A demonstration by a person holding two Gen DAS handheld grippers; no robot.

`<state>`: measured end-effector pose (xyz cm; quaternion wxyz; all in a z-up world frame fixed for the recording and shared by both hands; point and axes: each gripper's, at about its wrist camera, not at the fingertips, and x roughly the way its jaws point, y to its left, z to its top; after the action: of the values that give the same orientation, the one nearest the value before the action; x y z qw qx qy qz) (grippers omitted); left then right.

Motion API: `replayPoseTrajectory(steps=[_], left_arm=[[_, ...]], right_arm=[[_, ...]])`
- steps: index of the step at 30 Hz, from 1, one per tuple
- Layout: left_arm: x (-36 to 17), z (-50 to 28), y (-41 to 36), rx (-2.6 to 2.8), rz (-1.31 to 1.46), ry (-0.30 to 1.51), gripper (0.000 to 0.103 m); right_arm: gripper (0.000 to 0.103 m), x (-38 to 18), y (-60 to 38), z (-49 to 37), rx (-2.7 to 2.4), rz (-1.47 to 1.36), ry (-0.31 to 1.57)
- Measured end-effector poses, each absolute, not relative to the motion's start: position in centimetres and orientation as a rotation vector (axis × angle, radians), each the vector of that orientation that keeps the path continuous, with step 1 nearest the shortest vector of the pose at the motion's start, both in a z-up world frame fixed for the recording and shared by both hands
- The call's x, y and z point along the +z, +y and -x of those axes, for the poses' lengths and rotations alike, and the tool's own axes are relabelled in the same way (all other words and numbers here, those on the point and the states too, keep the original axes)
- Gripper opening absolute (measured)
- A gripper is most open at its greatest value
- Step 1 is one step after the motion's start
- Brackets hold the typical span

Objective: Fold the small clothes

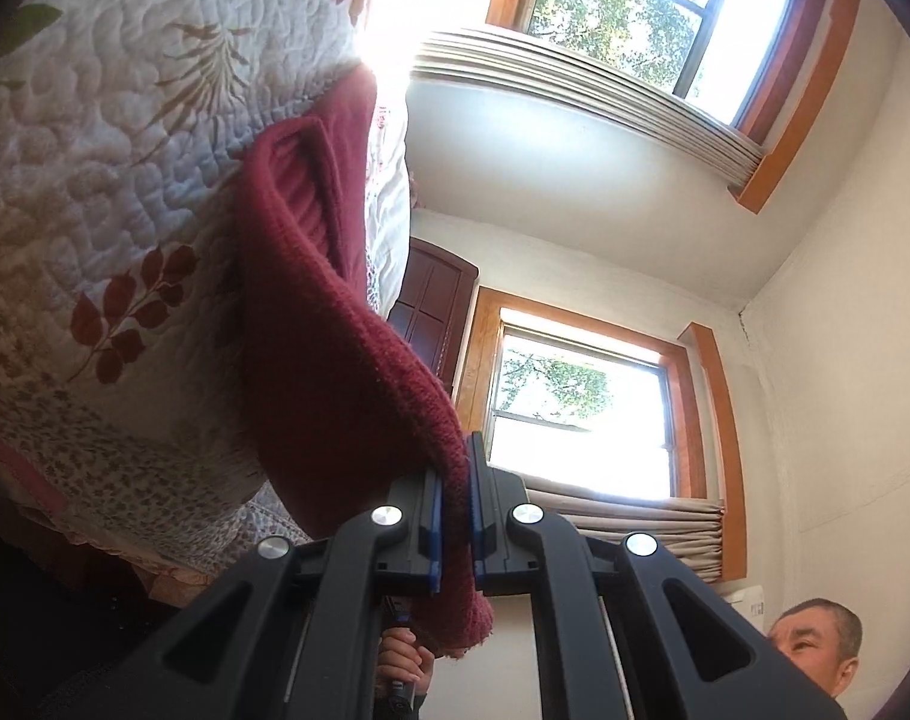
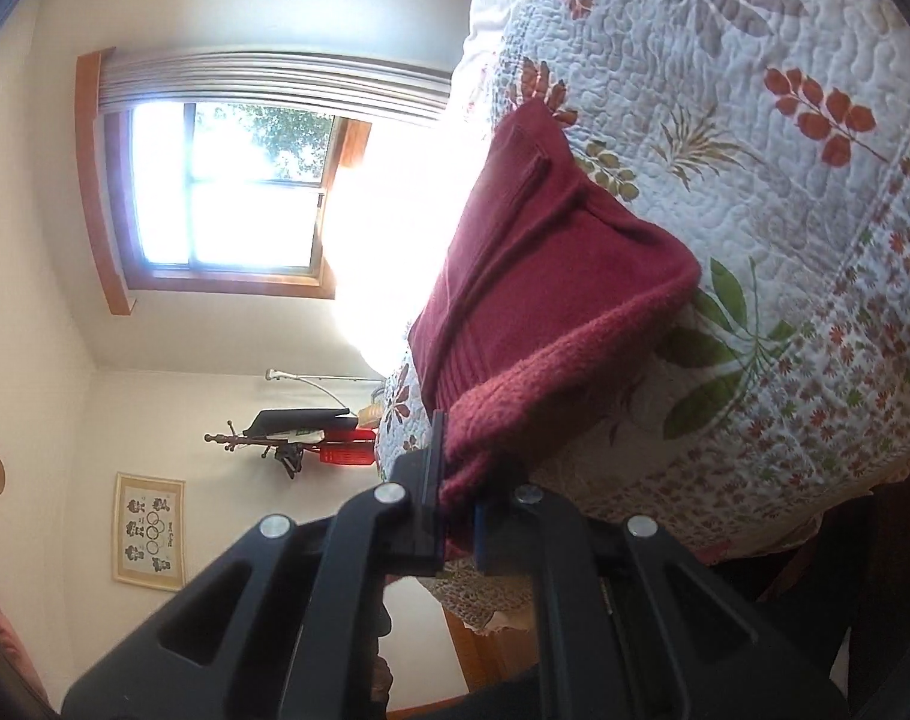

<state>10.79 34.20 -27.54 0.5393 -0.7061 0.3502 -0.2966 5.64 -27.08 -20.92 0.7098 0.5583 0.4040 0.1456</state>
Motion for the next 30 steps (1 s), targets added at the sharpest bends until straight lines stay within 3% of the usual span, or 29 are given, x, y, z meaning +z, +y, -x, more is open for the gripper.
replayPoseTrajectory(steps=[9, 21, 23, 25, 28, 30], left_arm=[[-27.5, -19.9, 34.9, -0.645, 1.682, 0.903, 0.006], [-34.3, -29.3, 34.7, -0.461, 1.708, 0.987, 0.008], [-35.6, -29.9, 35.0, -0.407, 1.753, 0.974, 0.022], [-35.9, -30.4, 35.2, -0.366, 1.750, 0.961, 0.030], [-34.9, -31.1, 35.5, -0.353, 1.722, 0.926, 0.037], [-33.5, -31.3, 35.8, -0.357, 1.682, 0.903, 0.043]], right_arm=[[0.005, -19.8, -26.7, -15.3, 0.243, -1.176, 0.934], [0.006, -27.1, -26.3, -29.5, 0.179, -1.098, 1.164], [0.012, -28.3, -26.2, -31.4, 0.191, -1.089, 1.200], [0.020, -28.7, -26.4, -33.0, 0.214, -1.090, 1.214], [0.025, -27.8, -27.3, -34.3, 0.257, -1.082, 1.186], [0.035, -26.8, -28.1, -34.5, 0.283, -1.064, 1.163]])
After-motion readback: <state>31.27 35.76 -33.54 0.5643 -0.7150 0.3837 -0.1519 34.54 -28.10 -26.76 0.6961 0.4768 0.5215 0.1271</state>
